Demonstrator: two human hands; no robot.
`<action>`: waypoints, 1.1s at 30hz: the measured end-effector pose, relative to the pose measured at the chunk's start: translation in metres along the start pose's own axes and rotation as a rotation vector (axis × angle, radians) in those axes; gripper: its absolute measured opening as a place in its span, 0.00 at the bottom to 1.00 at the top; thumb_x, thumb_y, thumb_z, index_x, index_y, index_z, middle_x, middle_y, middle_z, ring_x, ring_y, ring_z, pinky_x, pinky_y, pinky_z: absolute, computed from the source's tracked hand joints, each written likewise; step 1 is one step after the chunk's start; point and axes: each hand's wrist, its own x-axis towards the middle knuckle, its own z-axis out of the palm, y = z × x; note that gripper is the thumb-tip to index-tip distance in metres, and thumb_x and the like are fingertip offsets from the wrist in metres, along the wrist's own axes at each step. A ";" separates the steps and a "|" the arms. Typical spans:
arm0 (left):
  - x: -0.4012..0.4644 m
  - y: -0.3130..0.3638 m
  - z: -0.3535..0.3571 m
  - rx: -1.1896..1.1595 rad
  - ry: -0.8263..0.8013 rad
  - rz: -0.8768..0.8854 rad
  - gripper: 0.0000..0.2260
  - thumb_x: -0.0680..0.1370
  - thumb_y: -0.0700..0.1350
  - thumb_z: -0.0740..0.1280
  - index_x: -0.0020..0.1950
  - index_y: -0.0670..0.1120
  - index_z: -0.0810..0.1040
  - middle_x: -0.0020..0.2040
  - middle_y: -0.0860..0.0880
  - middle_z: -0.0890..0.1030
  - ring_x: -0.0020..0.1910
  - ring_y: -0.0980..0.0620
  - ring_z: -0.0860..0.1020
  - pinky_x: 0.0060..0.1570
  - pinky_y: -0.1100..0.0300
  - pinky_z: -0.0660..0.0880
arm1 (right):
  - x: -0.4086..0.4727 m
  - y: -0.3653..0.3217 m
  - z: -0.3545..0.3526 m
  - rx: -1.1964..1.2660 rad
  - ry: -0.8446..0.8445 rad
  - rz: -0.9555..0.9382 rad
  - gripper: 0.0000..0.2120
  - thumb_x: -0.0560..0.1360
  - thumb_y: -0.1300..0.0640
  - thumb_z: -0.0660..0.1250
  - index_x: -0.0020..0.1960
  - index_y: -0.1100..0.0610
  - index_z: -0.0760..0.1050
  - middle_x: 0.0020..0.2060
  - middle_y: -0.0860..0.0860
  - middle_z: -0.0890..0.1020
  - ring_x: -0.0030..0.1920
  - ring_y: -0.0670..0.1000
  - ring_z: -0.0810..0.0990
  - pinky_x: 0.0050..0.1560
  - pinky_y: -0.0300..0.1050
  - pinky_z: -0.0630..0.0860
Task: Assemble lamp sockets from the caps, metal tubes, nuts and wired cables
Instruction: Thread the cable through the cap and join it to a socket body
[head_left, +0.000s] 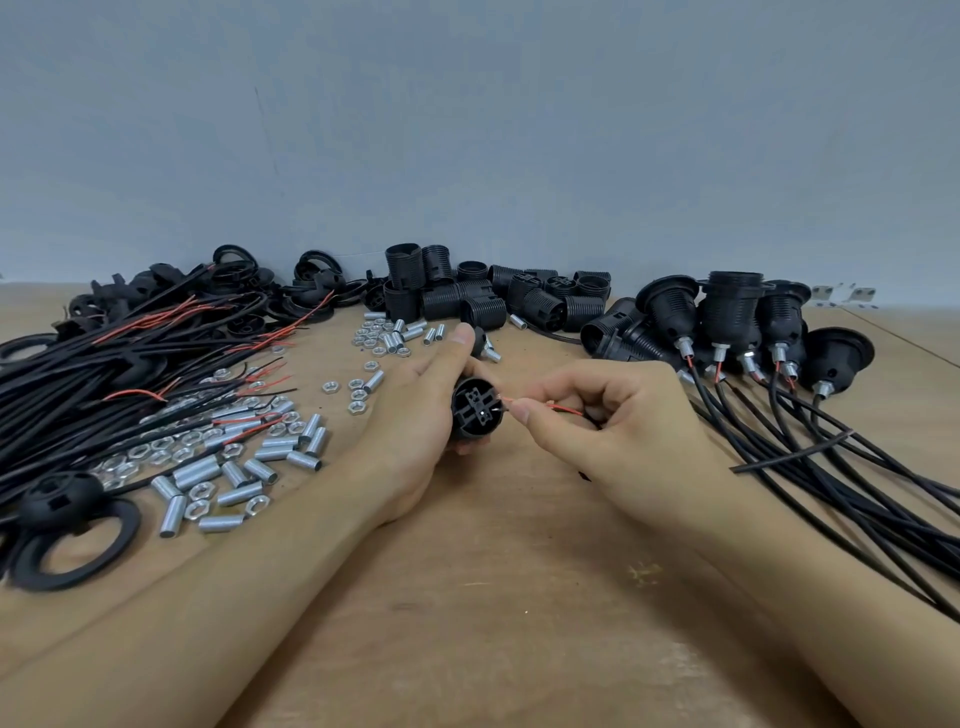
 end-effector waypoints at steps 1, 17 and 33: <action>0.000 0.000 0.000 0.001 -0.002 0.004 0.24 0.83 0.55 0.60 0.32 0.45 0.77 0.28 0.45 0.75 0.25 0.50 0.70 0.25 0.62 0.63 | 0.000 0.001 0.001 -0.017 -0.005 0.006 0.10 0.74 0.61 0.73 0.38 0.49 0.83 0.22 0.43 0.66 0.24 0.42 0.62 0.27 0.31 0.62; 0.000 -0.002 0.003 0.048 0.062 -0.011 0.27 0.83 0.59 0.57 0.28 0.49 0.78 0.26 0.48 0.76 0.25 0.51 0.73 0.25 0.62 0.65 | -0.003 0.001 0.010 -0.433 0.049 -0.201 0.05 0.74 0.59 0.72 0.40 0.54 0.81 0.22 0.47 0.72 0.26 0.49 0.70 0.29 0.31 0.65; -0.004 -0.002 0.008 -0.039 0.114 -0.102 0.30 0.85 0.58 0.51 0.29 0.44 0.76 0.23 0.43 0.73 0.20 0.49 0.67 0.21 0.68 0.58 | -0.001 0.003 0.014 -0.358 0.033 -0.301 0.03 0.76 0.58 0.69 0.45 0.57 0.79 0.32 0.40 0.81 0.32 0.43 0.78 0.34 0.32 0.70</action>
